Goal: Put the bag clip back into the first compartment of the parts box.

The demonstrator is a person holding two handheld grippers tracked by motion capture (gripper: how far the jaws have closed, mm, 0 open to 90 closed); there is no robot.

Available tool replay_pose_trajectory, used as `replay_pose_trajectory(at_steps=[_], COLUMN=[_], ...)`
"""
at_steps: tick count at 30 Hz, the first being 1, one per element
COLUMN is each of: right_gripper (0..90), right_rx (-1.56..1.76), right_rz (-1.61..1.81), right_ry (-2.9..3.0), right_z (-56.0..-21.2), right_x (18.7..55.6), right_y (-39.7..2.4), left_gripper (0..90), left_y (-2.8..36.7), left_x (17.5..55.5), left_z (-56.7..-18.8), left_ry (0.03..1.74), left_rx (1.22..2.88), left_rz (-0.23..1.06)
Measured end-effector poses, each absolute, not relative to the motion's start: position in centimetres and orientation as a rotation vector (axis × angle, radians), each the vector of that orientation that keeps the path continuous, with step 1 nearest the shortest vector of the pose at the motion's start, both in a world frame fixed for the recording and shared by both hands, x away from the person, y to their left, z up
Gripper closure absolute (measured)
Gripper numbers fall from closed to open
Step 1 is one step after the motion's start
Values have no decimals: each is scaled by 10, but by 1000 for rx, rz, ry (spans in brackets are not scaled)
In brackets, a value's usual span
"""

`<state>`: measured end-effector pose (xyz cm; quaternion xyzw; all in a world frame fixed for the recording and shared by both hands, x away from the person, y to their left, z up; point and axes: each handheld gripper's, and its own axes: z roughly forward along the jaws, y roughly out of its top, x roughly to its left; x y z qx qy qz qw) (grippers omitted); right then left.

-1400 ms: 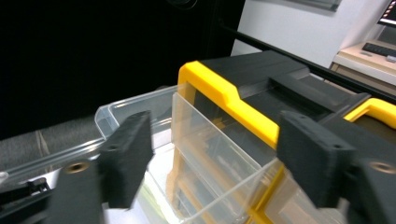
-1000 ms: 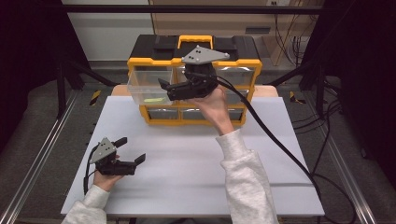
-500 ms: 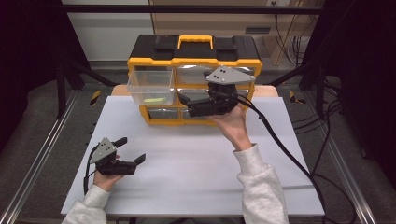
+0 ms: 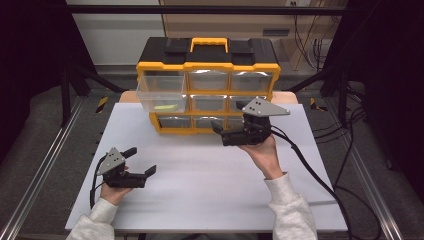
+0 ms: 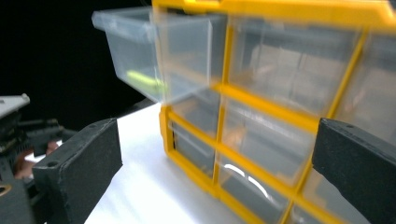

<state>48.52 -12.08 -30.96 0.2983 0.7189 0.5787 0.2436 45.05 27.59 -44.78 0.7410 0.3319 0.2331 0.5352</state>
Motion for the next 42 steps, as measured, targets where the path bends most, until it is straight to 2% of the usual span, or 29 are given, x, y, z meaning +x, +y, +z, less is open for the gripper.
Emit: replay_pose_trajectory(at_steps=[17,32,42], right_gripper=[19,17,13], right_rx=[949,1003,1003], right_rz=[1571,1554,1540], right_ry=[1959,1947,1947], right_z=[-385,-428,-443], right_x=[474,458,452], right_y=[-172,-214,-232], left_gripper=[2,2,2], left_y=[275,274,273], left_x=[451,451,450], left_z=[-449,-449,-449], left_ry=[791,788,783], left_rx=[1771,1778,1781], left_rz=[553,550,549])
